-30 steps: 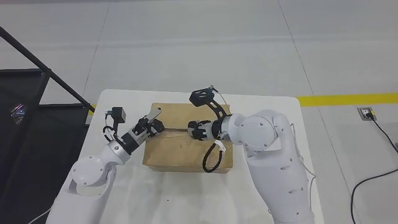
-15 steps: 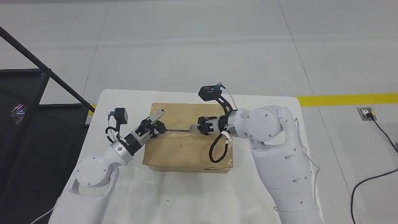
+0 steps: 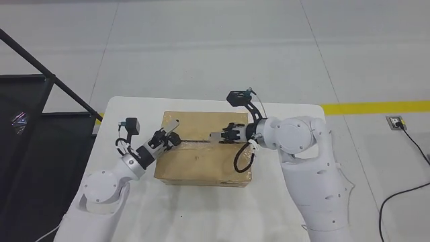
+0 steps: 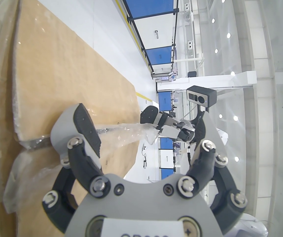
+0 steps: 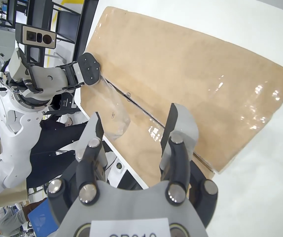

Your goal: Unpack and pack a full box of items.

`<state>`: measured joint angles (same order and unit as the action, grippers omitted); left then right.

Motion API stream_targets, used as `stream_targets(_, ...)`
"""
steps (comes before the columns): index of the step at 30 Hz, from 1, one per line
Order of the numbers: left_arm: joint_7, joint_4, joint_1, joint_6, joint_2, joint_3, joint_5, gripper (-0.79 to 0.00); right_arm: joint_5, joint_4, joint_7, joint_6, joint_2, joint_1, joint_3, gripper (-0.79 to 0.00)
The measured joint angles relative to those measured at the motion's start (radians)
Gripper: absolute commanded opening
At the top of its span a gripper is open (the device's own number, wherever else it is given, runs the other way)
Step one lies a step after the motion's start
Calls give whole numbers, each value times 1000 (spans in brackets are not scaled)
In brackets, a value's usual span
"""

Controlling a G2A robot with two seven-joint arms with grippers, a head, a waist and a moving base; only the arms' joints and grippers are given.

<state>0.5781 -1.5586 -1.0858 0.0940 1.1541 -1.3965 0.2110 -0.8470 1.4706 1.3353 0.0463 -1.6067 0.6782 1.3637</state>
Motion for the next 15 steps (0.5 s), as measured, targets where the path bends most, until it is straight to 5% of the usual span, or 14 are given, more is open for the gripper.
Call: stream_targets(15, -2, -6, -5, 2, -1, 0, 1, 0, -40, 245, -161, 16, 35, 142, 23, -65)
